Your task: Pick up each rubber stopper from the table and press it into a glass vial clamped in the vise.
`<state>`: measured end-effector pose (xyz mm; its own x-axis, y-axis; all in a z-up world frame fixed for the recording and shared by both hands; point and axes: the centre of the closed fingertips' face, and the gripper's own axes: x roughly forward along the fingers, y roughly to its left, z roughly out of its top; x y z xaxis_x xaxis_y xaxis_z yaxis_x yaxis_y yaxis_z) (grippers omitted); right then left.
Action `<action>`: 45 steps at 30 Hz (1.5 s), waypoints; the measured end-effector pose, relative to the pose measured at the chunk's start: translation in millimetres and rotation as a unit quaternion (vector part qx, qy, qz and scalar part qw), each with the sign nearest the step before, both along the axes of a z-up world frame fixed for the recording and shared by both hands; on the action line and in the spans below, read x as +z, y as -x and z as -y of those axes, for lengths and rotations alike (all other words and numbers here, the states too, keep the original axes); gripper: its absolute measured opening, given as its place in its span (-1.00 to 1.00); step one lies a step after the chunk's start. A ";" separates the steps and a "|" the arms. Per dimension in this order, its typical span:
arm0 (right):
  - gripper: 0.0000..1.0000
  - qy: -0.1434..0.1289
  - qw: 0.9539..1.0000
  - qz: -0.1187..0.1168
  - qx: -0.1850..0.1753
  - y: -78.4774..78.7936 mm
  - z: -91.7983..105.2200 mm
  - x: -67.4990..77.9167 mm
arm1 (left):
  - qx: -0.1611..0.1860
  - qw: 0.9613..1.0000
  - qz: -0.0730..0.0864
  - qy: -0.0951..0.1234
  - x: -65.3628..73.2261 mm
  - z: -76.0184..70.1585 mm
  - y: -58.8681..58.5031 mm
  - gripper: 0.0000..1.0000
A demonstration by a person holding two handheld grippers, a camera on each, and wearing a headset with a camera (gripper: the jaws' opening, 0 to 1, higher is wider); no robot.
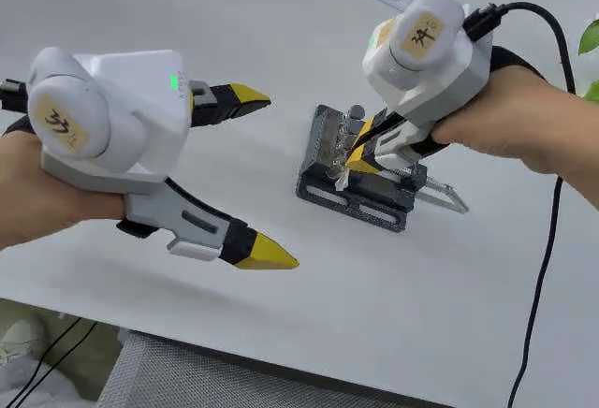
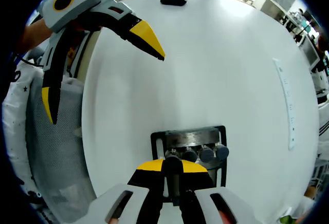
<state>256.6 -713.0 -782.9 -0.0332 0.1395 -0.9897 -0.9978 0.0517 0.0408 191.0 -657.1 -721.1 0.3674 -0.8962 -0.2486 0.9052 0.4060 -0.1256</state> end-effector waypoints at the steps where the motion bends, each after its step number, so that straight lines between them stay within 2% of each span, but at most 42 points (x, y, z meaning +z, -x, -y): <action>1: -0.90 0.003 1.000 0.000 0.002 -0.4 -0.4 0.1 | 0.000 1.000 0.000 -0.001 -0.2 0.0 0.2 0.98; 8: -0.90 0.022 1.000 -0.001 0.013 -1.0 -2.0 0.1 | 0.000 1.000 -0.001 0.001 -0.5 -0.3 0.7 0.97; 14: -0.90 0.017 1.000 -0.010 -0.002 -1.6 -1.8 -0.1 | -0.003 1.000 -0.002 0.003 0.3 2.1 0.2 0.97; 17: -0.91 0.021 1.000 -0.006 0.004 -1.4 -2.3 -0.8 | -0.004 1.000 -0.003 0.005 1.1 3.6 -0.7 0.97; 26: -0.91 0.012 1.000 -0.006 -0.006 -3.2 -2.1 -1.7 | -0.009 1.000 0.000 0.004 4.5 7.9 -1.8 0.95; 32: -0.88 0.003 1.000 0.004 -0.002 -1.8 -1.2 -0.4 | -0.013 1.000 0.004 0.002 9.0 10.6 0.1 0.95; 45: -0.86 -0.017 1.000 0.002 -0.011 -0.4 -1.9 -1.6 | -0.006 1.000 0.003 0.002 8.5 4.3 1.3 0.93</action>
